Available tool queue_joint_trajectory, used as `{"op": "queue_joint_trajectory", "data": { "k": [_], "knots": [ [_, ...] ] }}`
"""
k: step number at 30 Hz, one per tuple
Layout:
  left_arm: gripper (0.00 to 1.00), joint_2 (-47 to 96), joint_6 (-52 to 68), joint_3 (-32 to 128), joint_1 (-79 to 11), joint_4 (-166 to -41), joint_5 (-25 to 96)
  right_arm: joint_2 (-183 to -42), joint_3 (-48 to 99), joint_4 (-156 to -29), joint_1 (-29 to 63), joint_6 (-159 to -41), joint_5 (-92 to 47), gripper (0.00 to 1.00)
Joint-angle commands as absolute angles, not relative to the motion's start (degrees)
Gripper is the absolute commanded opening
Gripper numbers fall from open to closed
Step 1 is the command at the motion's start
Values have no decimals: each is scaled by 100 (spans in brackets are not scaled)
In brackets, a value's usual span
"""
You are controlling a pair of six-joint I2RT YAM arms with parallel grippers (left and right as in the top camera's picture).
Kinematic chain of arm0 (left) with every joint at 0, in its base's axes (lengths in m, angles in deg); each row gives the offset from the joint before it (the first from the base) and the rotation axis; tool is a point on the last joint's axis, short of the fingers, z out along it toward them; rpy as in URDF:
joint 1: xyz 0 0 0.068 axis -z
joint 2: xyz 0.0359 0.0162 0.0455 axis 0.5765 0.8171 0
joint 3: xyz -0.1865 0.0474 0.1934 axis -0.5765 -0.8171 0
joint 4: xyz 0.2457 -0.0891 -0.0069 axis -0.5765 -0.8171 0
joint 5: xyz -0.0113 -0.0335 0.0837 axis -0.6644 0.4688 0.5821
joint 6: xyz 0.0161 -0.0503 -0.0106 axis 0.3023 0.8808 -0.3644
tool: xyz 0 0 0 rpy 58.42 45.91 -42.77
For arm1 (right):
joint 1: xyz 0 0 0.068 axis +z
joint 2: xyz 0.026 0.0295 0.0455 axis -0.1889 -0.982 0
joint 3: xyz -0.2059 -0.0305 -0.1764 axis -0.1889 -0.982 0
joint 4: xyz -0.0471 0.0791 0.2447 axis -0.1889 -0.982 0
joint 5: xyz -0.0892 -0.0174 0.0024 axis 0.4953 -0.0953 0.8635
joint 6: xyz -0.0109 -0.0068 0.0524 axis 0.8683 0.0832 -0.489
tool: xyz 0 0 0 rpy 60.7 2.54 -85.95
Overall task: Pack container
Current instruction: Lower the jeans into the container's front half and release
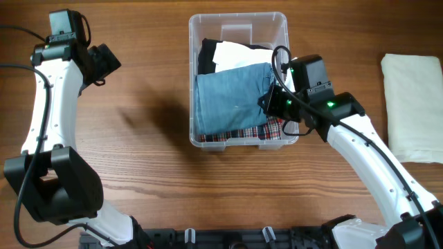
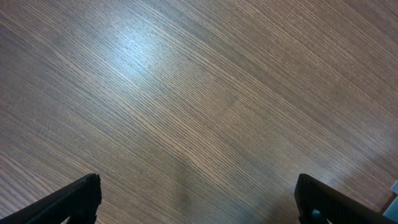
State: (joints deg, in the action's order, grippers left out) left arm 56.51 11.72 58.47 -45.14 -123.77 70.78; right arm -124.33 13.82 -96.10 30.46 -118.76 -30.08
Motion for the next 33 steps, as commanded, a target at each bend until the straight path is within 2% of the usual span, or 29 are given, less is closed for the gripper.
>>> {"op": "queue_joint_trajectory", "data": {
  "k": [1, 2, 4, 6, 11, 23, 26, 28, 30, 31, 32, 33],
  "knots": [
    [100, 5675, 1268, 5810, -4560, -12381, 7049, -12409, 1391, -9759, 3096, -11461, -2755, 4],
    [100, 5675, 1268, 5810, -4560, -12381, 7049, -12409, 1391, -9805, 3096, -11380, -2753, 8],
    [100, 5675, 1268, 5810, -4560, -12381, 7049, -12409, 1391, -9872, 3096, -11286, -2750, 24],
    [100, 5675, 1268, 5810, -4560, -12381, 7051, -12409, 1391, -9927, 3096, -11105, -2750, 34],
    [100, 5675, 1268, 5810, -4560, -12381, 7049, -12398, 1393, -10106, 3096, -10488, -2702, 52],
    [100, 5675, 1268, 5810, -4560, -12381, 7049, -11861, 1697, -10257, 3096, -9813, -2020, 61],
    [100, 5675, 1268, 5810, -4560, -12381, 7049, -11734, 1793, -10124, 3096, -9616, -2020, 58],
    [100, 5675, 1268, 5810, -4560, -12381, 7049, -11701, 1798, -9960, 3096, -9426, -2020, 49],
    [100, 5675, 1268, 5810, -4560, -12381, 7051, -11749, 1795, -9820, 3096, -9341, -2018, 28],
    [100, 5675, 1268, 5810, -4560, -12381, 7049, -11791, 1795, -9728, 3096, -9332, -2020, 9],
    [100, 5675, 1268, 5810, -4560, -12381, 7051, -11850, 1795, -9625, 3096, -9332, -2023, 4],
    [100, 5675, 1268, 5810, -4560, -12381, 7049, -11955, 1795, -9468, 3096, -9330, -2020, 4]
  ]
}}
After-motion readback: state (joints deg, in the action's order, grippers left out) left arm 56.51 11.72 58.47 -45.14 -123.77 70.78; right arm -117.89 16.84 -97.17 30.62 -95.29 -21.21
